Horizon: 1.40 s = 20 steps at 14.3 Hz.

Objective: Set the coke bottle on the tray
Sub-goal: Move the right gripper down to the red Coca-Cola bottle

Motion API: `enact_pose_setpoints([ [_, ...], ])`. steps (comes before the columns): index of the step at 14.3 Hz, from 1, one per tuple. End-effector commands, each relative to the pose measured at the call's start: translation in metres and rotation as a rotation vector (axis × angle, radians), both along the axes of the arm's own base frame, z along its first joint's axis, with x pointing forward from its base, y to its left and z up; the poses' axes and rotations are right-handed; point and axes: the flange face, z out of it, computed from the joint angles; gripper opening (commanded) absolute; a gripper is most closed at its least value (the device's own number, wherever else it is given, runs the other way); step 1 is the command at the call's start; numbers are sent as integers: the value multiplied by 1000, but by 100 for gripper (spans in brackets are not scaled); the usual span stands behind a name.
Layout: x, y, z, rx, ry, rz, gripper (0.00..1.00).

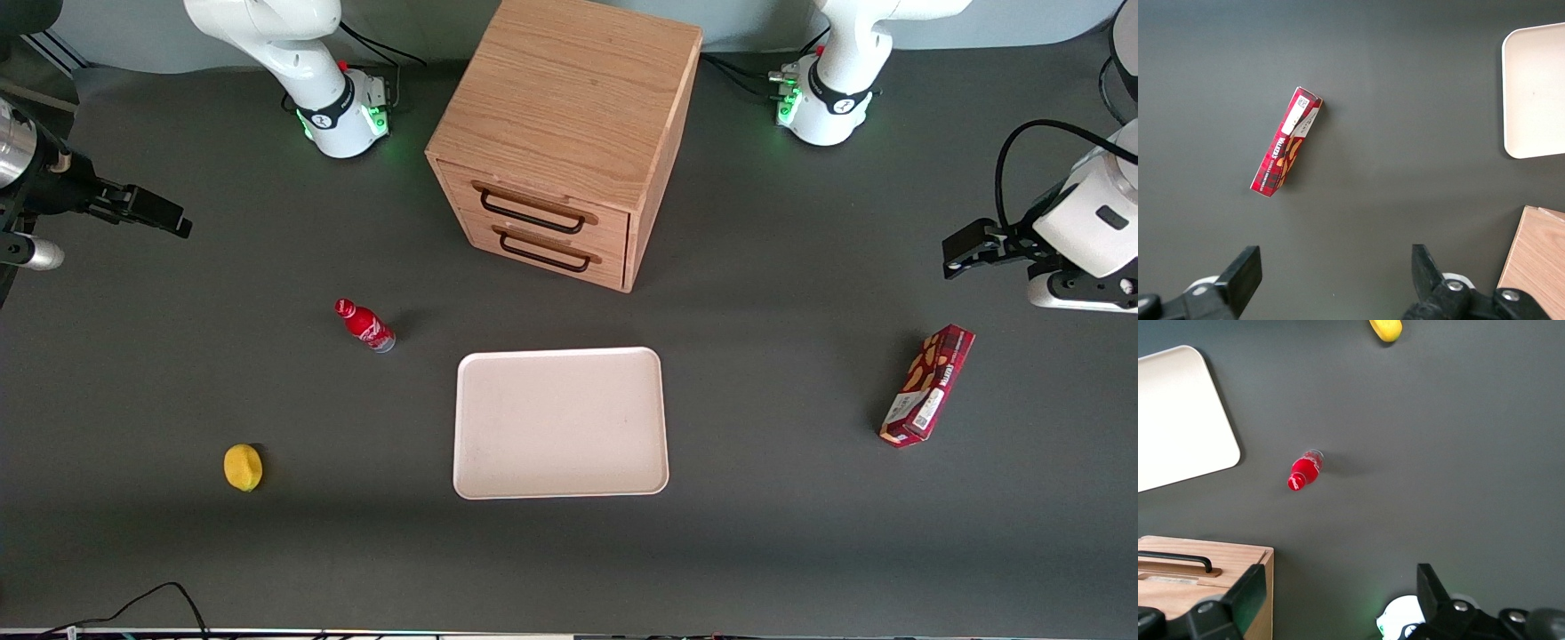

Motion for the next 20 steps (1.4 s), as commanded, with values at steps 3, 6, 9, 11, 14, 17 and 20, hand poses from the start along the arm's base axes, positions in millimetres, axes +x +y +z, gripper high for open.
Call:
enact_pose_setpoints([
  [3,10,1,10,27,-16,14,100],
  [6,26,21,-14,29,-9,65,100],
  [9,43,65,-75,39,10,175,100],
  [11,47,81,-131,39,-32,176,100],
  [14,32,101,-230,24,-90,143,100],
  [17,7,106,-289,7,-104,119,100],
  [20,-15,110,-312,-23,-94,124,98],
])
